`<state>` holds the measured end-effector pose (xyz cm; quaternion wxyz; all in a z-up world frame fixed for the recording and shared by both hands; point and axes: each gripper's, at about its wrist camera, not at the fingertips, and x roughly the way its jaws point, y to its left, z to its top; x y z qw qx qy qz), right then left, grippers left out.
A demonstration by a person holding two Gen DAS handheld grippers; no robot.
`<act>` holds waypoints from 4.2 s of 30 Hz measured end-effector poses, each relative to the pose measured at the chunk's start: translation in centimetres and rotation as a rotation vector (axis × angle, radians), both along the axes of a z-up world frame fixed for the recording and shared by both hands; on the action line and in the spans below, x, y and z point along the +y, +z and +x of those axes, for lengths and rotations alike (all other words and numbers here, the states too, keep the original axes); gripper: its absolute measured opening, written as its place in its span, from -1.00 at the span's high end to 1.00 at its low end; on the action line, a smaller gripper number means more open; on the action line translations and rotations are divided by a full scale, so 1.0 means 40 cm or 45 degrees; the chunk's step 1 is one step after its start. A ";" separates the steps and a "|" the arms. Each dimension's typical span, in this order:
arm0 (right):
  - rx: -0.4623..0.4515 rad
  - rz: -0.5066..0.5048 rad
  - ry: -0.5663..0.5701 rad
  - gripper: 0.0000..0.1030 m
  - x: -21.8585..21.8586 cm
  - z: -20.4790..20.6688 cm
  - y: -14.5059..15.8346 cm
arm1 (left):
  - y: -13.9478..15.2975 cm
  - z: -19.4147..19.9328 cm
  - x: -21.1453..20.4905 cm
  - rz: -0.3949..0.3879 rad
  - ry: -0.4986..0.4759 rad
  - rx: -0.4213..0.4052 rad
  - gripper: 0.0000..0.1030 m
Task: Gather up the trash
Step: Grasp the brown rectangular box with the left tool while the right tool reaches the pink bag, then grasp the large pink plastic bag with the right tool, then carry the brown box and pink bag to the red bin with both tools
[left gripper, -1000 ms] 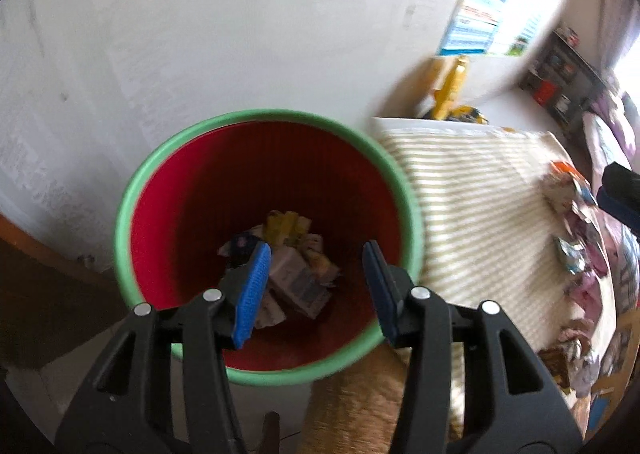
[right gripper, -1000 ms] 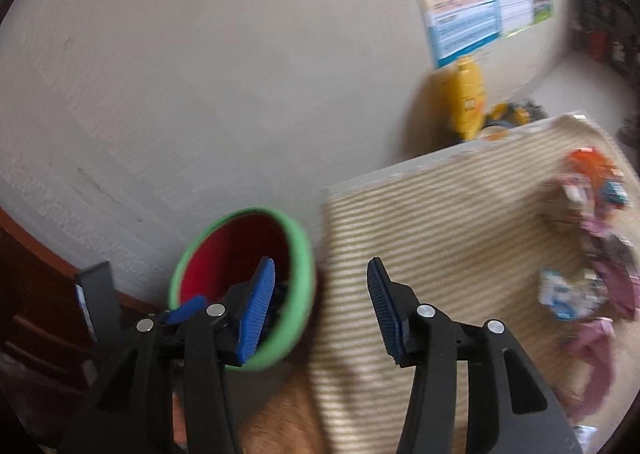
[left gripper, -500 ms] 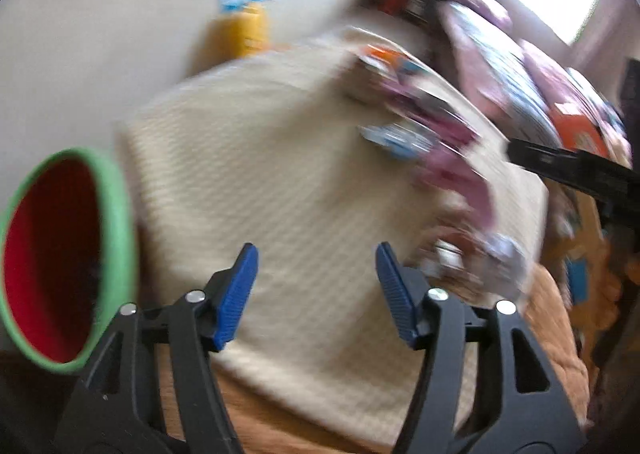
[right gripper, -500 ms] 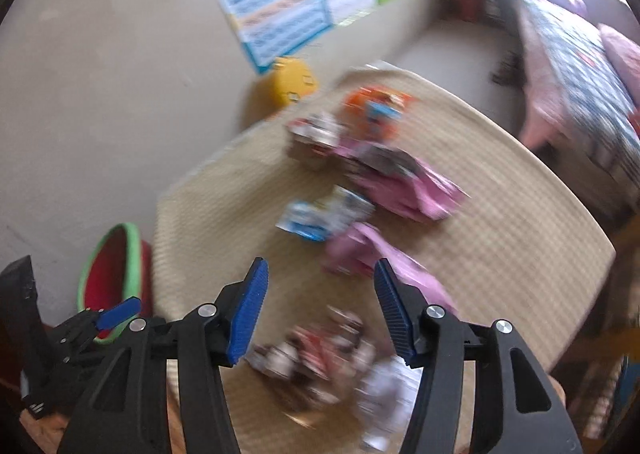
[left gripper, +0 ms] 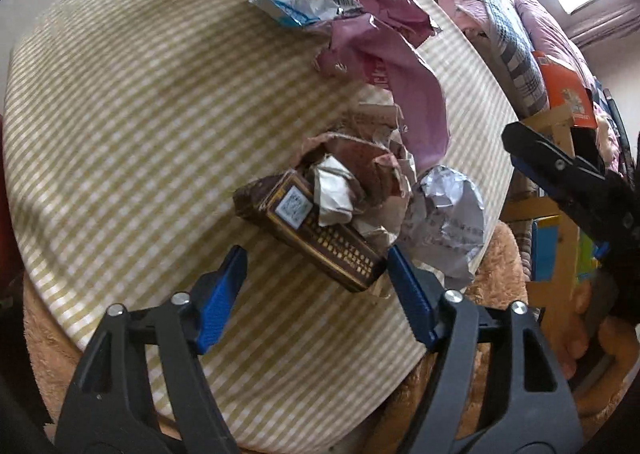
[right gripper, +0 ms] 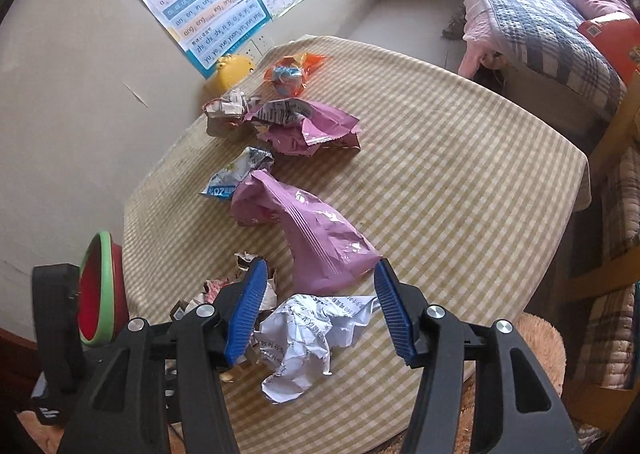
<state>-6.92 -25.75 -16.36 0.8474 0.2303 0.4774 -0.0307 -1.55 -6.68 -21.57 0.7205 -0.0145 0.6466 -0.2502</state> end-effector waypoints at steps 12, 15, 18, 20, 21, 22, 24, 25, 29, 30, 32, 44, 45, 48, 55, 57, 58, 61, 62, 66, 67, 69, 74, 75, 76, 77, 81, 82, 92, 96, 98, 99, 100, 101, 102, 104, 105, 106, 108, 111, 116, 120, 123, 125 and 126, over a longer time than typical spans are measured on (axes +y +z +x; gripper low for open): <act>-0.002 0.046 0.014 -0.04 0.008 0.003 -0.018 | 0.040 0.031 0.068 0.042 0.055 -0.062 0.65; 0.001 0.053 0.010 -0.04 0.007 0.004 -0.024 | 0.041 0.051 0.112 0.059 0.119 -0.066 0.64; 0.003 0.056 0.011 -0.04 0.008 0.005 -0.026 | 0.051 0.059 0.131 0.096 0.134 -0.111 0.55; -0.001 0.052 0.013 -0.04 0.009 0.005 -0.024 | 0.059 0.061 0.134 0.108 0.143 -0.143 0.36; -0.003 0.048 0.014 -0.04 0.010 0.005 -0.023 | 0.060 0.062 0.135 0.108 0.150 -0.147 0.31; -0.005 0.045 0.015 -0.04 0.012 0.005 -0.022 | 0.058 0.067 0.132 0.106 0.162 -0.146 0.24; -0.007 0.043 0.020 -0.04 0.016 0.006 -0.020 | 0.051 0.077 0.139 0.105 0.183 -0.145 0.19; -0.007 0.043 0.022 -0.04 0.017 0.006 -0.019 | 0.046 0.088 0.141 0.111 0.192 -0.143 0.17; -0.009 0.037 0.034 -0.04 0.025 0.007 -0.018 | 0.039 0.114 0.143 0.093 0.229 -0.128 0.12; -0.008 0.039 0.037 -0.04 0.027 0.008 -0.019 | 0.035 0.119 0.136 0.099 0.230 -0.127 0.12; -0.007 0.039 0.042 -0.04 0.031 0.009 -0.020 | 0.025 0.131 0.129 0.090 0.248 -0.108 0.12; 0.013 0.044 0.049 -0.04 0.029 0.013 -0.035 | 0.008 0.132 0.148 0.107 0.321 -0.101 0.57; 0.015 0.042 0.052 -0.04 0.031 0.014 -0.037 | 0.018 0.132 0.148 0.113 0.319 -0.126 0.57; 0.020 0.033 0.062 -0.04 0.036 0.023 -0.039 | 0.058 0.125 0.146 0.131 0.300 -0.229 0.57; 0.033 -0.065 0.115 -0.05 0.021 0.102 -0.037 | 0.123 0.109 0.137 0.174 0.245 -0.418 0.57; 0.049 -0.076 0.139 -0.08 0.017 0.131 -0.045 | 0.133 0.108 0.134 0.189 0.233 -0.454 0.57; 0.059 -0.077 0.150 -0.08 0.016 0.145 -0.051 | 0.138 0.107 0.135 0.197 0.228 -0.470 0.57; 0.091 -0.086 0.183 -0.08 0.016 0.178 -0.067 | 0.145 0.105 0.135 0.213 0.224 -0.501 0.57; 0.103 -0.087 0.192 -0.08 0.017 0.188 -0.074 | 0.147 0.104 0.137 0.218 0.225 -0.509 0.57; 0.128 -0.106 0.220 -0.08 0.029 0.204 -0.090 | 0.150 0.105 0.142 0.229 0.231 -0.529 0.57; 0.135 -0.111 0.227 -0.08 0.033 0.207 -0.095 | 0.150 0.104 0.143 0.227 0.233 -0.528 0.57; 0.147 -0.118 0.234 -0.09 0.038 0.211 -0.102 | 0.148 0.105 0.142 0.227 0.234 -0.525 0.57; 0.174 -0.132 0.235 -0.09 0.040 0.217 -0.125 | 0.146 0.105 0.143 0.227 0.237 -0.520 0.57; 0.174 -0.137 0.230 -0.09 0.039 0.219 -0.128 | 0.146 0.105 0.144 0.227 0.236 -0.521 0.57; 0.170 -0.137 0.227 -0.09 0.037 0.219 -0.130 | 0.146 0.105 0.144 0.227 0.236 -0.521 0.57; 0.165 -0.135 0.226 -0.09 0.035 0.219 -0.130 | 0.147 0.105 0.144 0.228 0.235 -0.525 0.56; 0.163 -0.130 0.240 0.19 0.040 0.223 -0.136 | 0.148 0.106 0.143 0.232 0.235 -0.531 0.57; 0.161 -0.127 0.244 0.23 0.041 0.222 -0.136 | 0.148 0.106 0.143 0.233 0.234 -0.531 0.57; 0.043 -0.094 0.190 0.41 0.036 0.181 -0.060 | 0.157 0.103 0.141 0.241 0.235 -0.552 0.57; -0.028 -0.084 0.141 0.41 0.030 0.148 -0.007 | 0.172 0.099 0.139 0.242 0.232 -0.580 0.56; -0.070 -0.090 0.113 0.40 0.033 0.126 0.022 | 0.181 0.095 0.138 0.245 0.230 -0.599 0.56; -0.090 -0.099 0.102 0.40 0.036 0.117 0.036 | 0.187 0.093 0.137 0.245 0.229 -0.611 0.56; -0.105 -0.106 0.094 0.40 0.039 0.108 0.047 | 0.192 0.091 0.137 0.246 0.228 -0.621 0.56; -0.123 -0.113 0.086 0.40 0.042 0.100 0.059 | 0.199 0.089 0.136 0.247 0.227 -0.635 0.56; -0.148 -0.120 0.075 0.40 0.046 0.088 0.075 | 0.206 0.086 0.136 0.249 0.226 -0.649 0.56; -0.179 -0.123 0.065 0.40 0.054 0.077 0.098 | 0.222 0.084 0.138 0.248 0.226 -0.673 0.56; -0.191 -0.126 0.061 0.40 0.059 0.076 0.107 | 0.231 0.082 0.139 0.246 0.228 -0.685 0.56; -0.208 -0.131 0.058 0.40 0.065 0.072 0.120 | 0.235 0.081 0.140 0.245 0.230 -0.693 0.56; -0.231 -0.140 0.060 0.40 0.076 0.069 0.139 | 0.253 0.079 0.146 0.242 0.239 -0.720 0.56; -0.265 -0.151 0.069 0.40 0.089 0.063 0.166 | 0.277 0.075 0.155 0.235 0.253 -0.749 0.56; -0.300 -0.163 0.085 0.40 0.109 0.060 0.196 | 0.307 0.071 0.171 0.216 0.278 -0.779 0.56; -0.307 -0.172 0.093 0.40 0.123 0.059 0.203 | 0.319 0.070 0.186 0.206 0.301 -0.794 0.56; -0.306 -0.176 0.099 0.40 0.131 0.060 0.206 | 0.323 0.072 0.200 0.197 0.321 -0.793 0.56; -0.306 -0.181 0.103 0.40 0.139 0.062 0.210 | 0.323 0.075 0.209 0.193 0.333 -0.792 0.56; -0.305 -0.184 0.107 0.40 0.143 0.064 0.210 | 0.322 0.074 0.210 0.192 0.337 -0.792 0.56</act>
